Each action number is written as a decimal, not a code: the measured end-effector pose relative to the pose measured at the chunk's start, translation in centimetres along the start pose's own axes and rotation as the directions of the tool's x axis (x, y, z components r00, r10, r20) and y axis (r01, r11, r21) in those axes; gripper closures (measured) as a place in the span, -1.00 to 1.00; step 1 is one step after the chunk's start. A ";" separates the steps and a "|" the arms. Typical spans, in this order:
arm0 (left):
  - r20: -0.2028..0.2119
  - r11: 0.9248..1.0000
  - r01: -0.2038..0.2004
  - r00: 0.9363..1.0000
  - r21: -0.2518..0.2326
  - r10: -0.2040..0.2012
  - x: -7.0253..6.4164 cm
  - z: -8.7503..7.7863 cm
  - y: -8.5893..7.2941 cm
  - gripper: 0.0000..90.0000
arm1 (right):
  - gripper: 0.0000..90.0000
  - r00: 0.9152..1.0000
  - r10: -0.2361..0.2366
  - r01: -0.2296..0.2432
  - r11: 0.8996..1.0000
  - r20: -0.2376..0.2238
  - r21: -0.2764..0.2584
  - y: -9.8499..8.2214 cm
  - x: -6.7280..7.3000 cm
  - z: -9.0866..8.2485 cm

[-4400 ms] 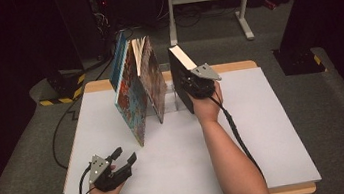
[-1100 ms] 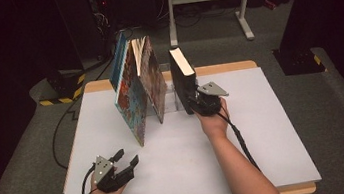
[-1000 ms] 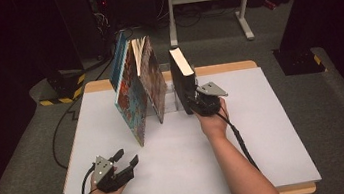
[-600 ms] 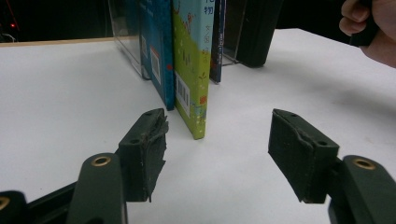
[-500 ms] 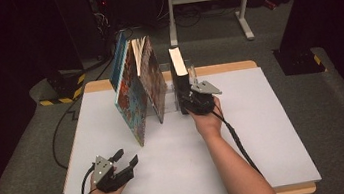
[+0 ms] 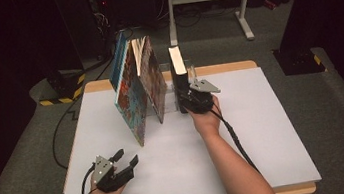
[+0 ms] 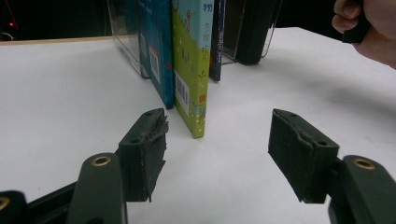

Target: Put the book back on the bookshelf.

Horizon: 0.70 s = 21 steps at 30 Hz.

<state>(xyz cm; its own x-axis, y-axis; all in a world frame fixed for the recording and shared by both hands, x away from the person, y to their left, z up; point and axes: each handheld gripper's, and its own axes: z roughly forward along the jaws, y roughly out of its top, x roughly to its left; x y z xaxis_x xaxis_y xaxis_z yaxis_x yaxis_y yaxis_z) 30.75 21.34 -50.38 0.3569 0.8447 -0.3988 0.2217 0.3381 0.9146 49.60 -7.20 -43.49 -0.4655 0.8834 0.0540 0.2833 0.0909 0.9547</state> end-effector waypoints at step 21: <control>0.001 1.000 0.002 1.000 -0.002 -0.002 0.0 0.0 0.0 -0.18 | 0.11 1.000 0.004 -0.004 1.000 0.016 -0.002 0.2 0.2 0.8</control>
<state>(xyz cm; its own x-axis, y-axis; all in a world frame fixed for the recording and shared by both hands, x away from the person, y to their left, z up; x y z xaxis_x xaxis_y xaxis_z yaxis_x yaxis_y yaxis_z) 30.70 21.34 -50.33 0.3573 0.8437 -0.4007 0.2204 0.3407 0.9140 50.28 -6.63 -43.50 -0.4511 0.8909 0.0533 0.2833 0.0863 0.9551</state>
